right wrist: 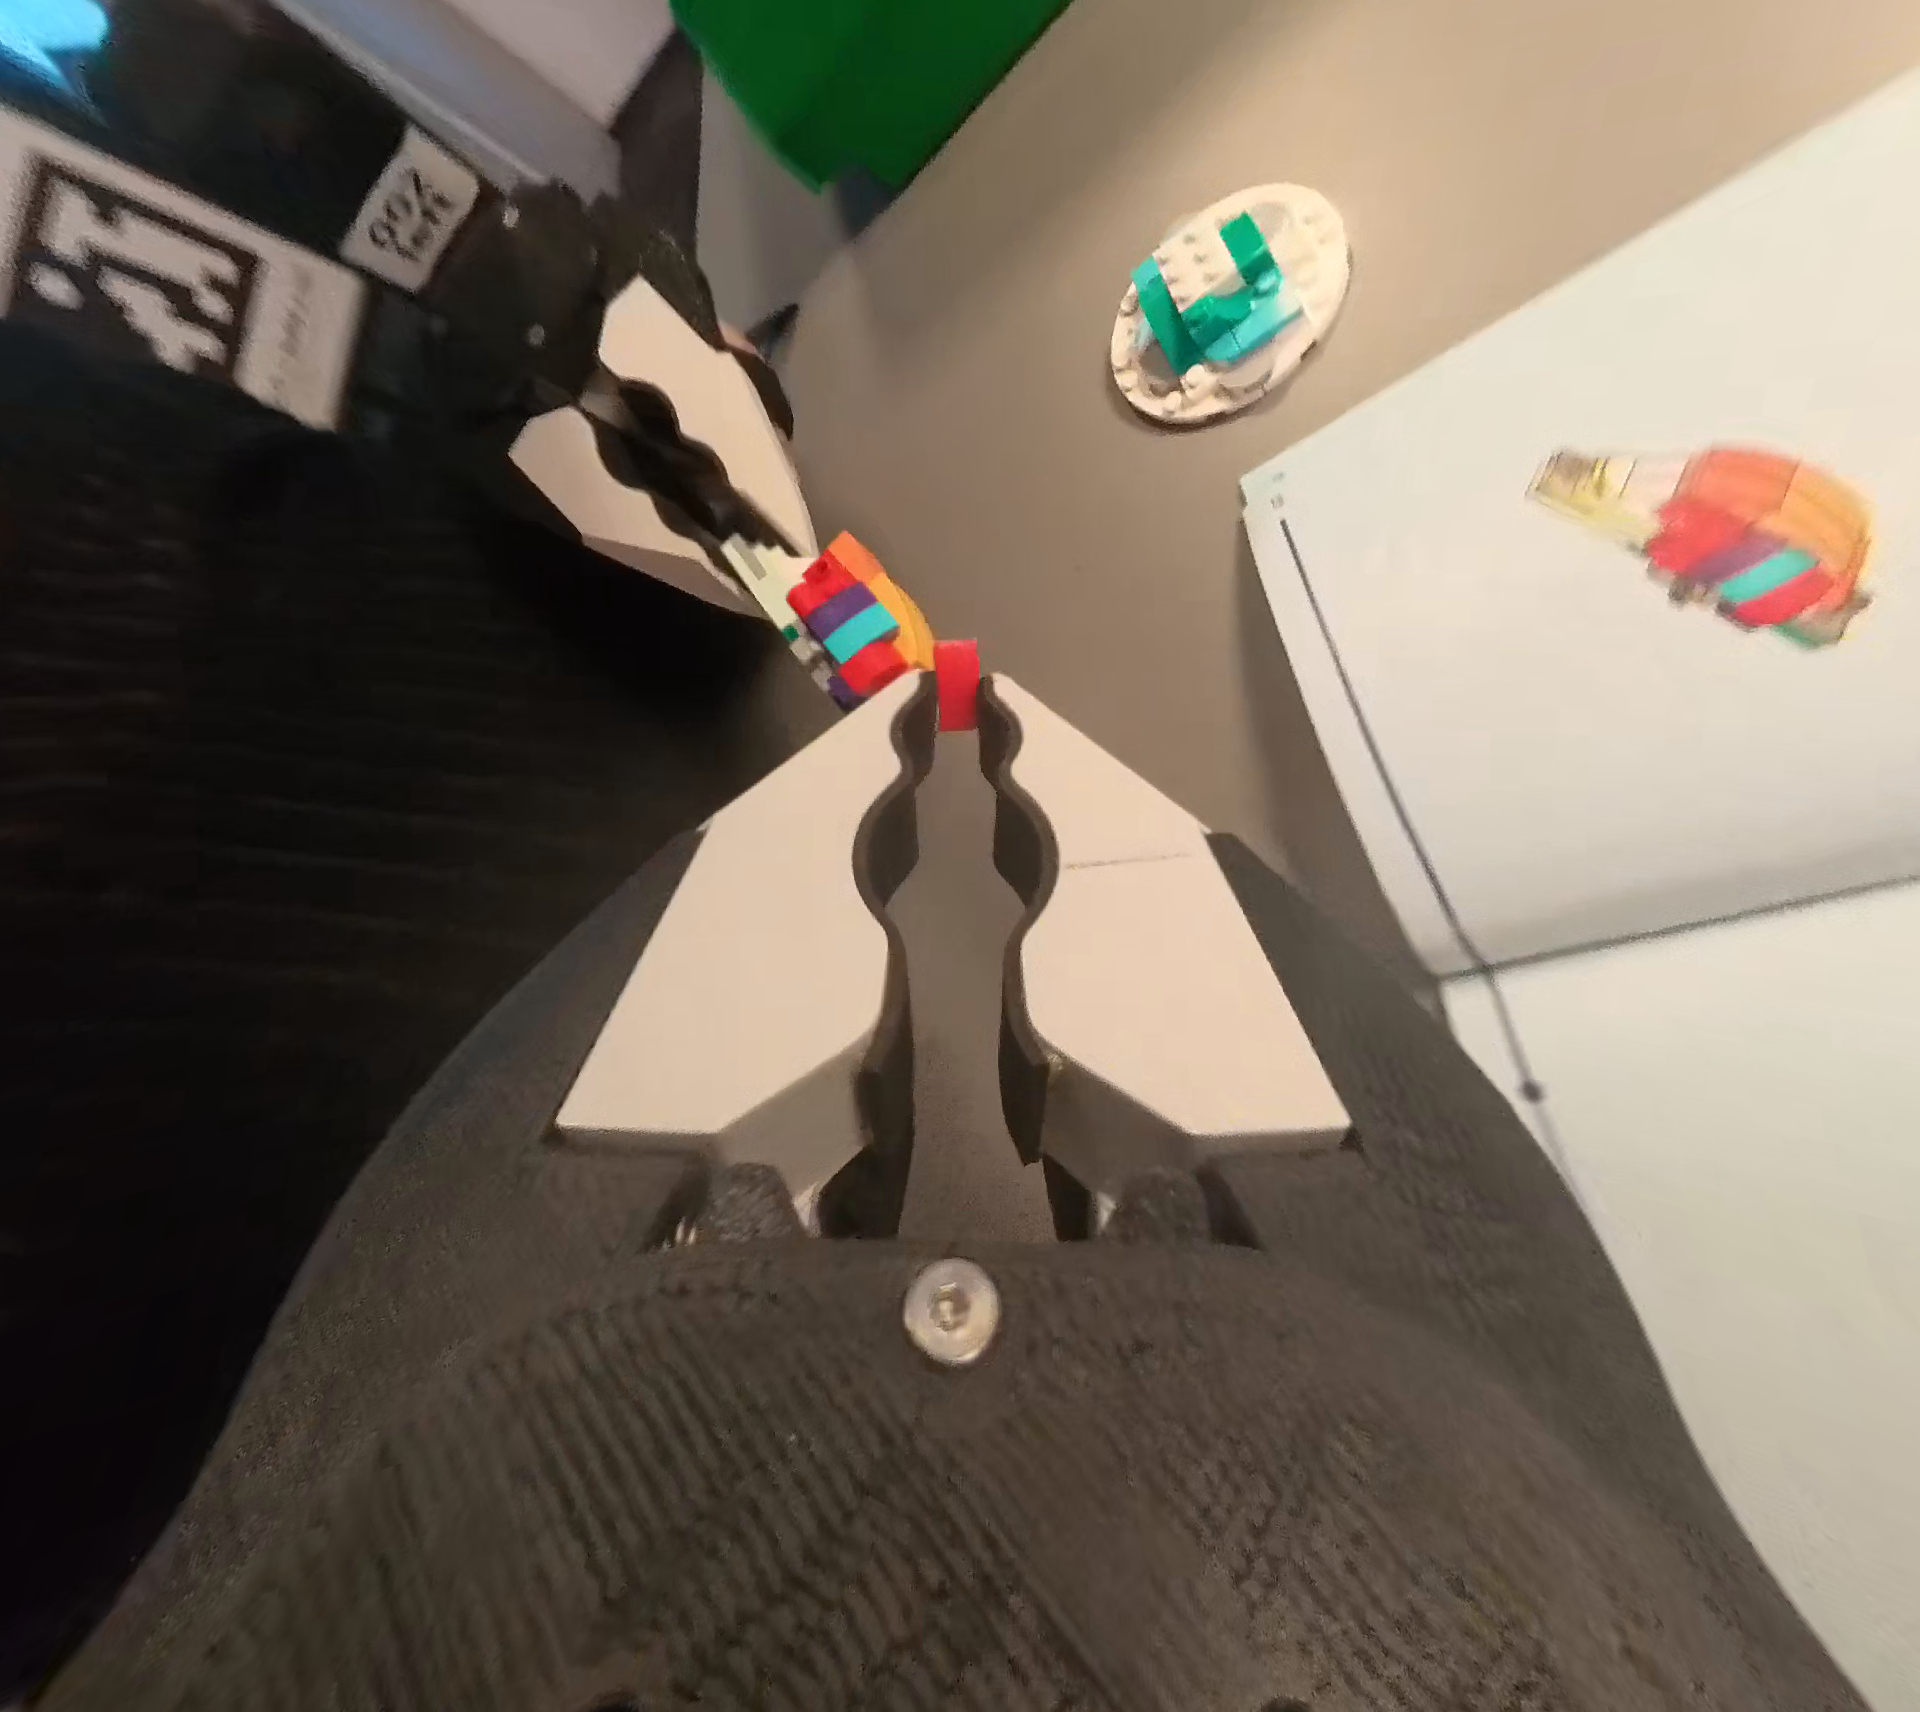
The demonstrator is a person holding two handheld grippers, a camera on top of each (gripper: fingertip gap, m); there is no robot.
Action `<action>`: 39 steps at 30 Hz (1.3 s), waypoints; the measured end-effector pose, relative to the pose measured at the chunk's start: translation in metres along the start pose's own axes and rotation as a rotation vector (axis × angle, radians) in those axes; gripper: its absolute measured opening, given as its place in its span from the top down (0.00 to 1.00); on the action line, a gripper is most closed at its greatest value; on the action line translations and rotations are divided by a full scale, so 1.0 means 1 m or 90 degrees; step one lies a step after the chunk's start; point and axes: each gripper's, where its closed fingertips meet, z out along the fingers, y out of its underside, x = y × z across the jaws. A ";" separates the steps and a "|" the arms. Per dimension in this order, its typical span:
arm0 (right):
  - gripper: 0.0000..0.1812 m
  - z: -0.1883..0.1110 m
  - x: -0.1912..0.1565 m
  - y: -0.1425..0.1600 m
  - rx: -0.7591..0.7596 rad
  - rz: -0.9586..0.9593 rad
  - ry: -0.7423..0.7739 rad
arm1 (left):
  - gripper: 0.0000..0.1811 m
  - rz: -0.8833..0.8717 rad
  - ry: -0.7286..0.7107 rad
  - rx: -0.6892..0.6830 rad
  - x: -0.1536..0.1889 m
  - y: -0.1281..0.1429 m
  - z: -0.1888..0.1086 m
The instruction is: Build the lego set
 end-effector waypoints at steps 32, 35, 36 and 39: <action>0.90 0.008 0.046 0.068 -0.244 -0.347 0.239 | 0.94 0.060 -0.056 -0.053 -0.010 0.014 -0.003; 0.90 0.015 0.027 0.070 -0.230 -0.330 0.169 | 0.94 0.057 -0.054 -0.051 -0.010 0.014 -0.003; 0.90 0.016 0.023 0.069 -0.224 -0.332 0.156 | 0.94 0.056 -0.052 -0.051 -0.010 0.013 -0.003; 0.91 0.010 0.029 0.057 -0.210 -0.391 0.177 | 0.94 0.057 -0.048 -0.051 -0.008 0.013 -0.003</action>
